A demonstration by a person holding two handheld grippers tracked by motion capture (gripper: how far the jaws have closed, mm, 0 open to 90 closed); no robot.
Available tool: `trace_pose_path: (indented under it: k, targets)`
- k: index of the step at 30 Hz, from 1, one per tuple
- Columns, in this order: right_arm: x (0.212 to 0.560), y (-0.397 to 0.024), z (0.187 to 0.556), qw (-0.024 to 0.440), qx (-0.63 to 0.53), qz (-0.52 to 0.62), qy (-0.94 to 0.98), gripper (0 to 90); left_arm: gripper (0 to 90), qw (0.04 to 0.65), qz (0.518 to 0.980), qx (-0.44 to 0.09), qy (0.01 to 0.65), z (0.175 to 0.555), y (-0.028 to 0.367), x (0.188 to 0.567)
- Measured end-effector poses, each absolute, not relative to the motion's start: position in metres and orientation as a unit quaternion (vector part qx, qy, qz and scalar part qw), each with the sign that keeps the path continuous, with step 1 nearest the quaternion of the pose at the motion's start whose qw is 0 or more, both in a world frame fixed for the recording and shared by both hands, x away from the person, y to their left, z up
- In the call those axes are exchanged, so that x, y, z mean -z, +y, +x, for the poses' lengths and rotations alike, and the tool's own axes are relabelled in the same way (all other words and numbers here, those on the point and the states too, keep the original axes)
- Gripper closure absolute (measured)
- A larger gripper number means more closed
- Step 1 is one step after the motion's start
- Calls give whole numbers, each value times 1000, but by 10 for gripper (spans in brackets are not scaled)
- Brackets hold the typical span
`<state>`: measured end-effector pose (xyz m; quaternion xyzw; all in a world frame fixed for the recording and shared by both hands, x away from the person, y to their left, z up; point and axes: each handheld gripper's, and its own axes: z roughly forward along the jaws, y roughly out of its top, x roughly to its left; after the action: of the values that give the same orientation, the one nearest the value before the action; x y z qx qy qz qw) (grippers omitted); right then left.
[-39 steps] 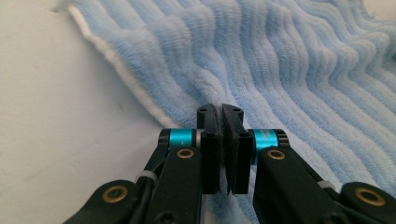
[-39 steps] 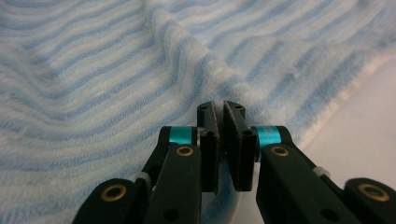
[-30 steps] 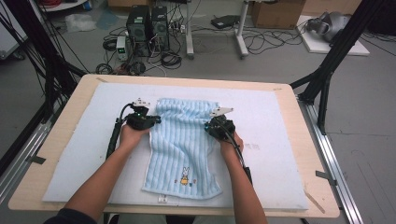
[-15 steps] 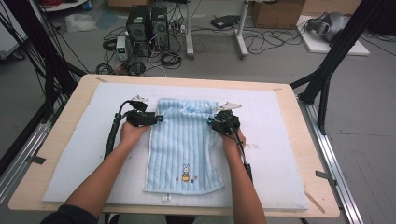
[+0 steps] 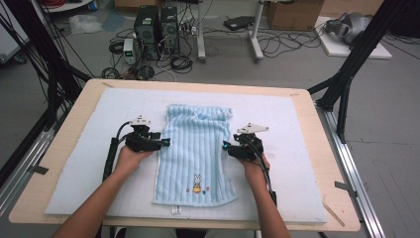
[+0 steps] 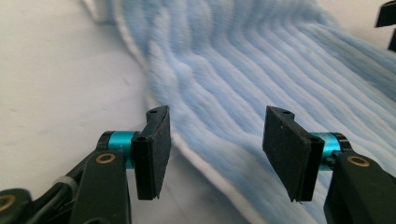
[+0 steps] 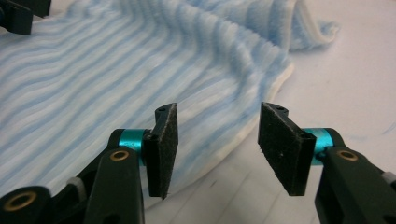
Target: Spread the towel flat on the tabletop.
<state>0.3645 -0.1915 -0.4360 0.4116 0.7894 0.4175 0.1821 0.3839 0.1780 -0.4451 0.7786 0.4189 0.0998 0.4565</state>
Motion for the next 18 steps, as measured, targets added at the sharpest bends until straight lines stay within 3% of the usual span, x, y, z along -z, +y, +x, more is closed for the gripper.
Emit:
trace_pose_path:
  k: [5,7,8,10,11,15,18]
  targets:
    - [440,-185,345,173,-419,400,797,455,456,454,792,-90,398,367,170,448]
    - [438,-182,341,182,-414,396,799,451,505,438,805,-110,385,362,164,452]
    - [437,-181,339,183,-414,396,799,447,544,428,809,-130,381,359,162,451]
    - [434,-181,336,185,-417,395,797,445,773,424,816,-137,368,358,163,450]
    - [433,-181,334,183,-418,398,796,445,839,423,816,-138,369,358,164,450]
    - [436,-179,329,159,-421,404,797,443,857,427,801,-150,393,362,176,449]
    - [443,-165,329,144,-412,393,810,391,856,435,792,-152,400,363,183,448]
